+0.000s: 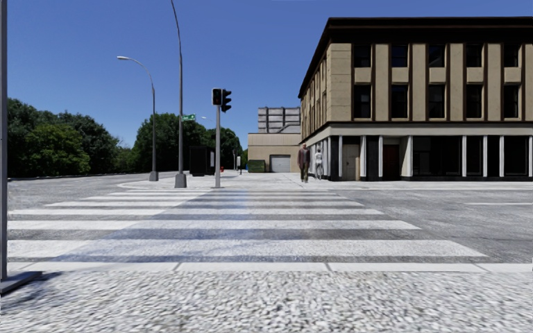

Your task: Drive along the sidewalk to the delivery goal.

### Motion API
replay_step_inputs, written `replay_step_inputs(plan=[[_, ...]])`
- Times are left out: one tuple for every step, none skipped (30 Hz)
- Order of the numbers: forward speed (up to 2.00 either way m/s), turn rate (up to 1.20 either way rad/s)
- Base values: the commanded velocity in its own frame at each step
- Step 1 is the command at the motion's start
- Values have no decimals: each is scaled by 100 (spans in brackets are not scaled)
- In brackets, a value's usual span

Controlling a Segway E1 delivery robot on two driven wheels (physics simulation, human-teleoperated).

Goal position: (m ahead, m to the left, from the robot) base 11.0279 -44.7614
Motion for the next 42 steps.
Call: replay_step_inputs(plan=[[200, 0], [200, 0], [200, 0], [200, 0], [200, 0], [200, 0], [200, 0], [200, 0], [200, 0], [200, 0], [200, 0], [200, 0], [200, 0], [200, 0], [200, 0], [200, 0], [200, 0], [200, 0], [200, 0], [200, 0], [200, 0], [200, 0], [200, 0], [200, 0], [200, 0], [200, 0], [183, 0], [154, 0], [154, 0], [135, 0], [119, 0], [100, 0], [90, 0], [83, 0], [80, 0], [79, 0], [79, 0], [79, 0], [79, 0], [80, 0], [80, 0], [81, 0]])
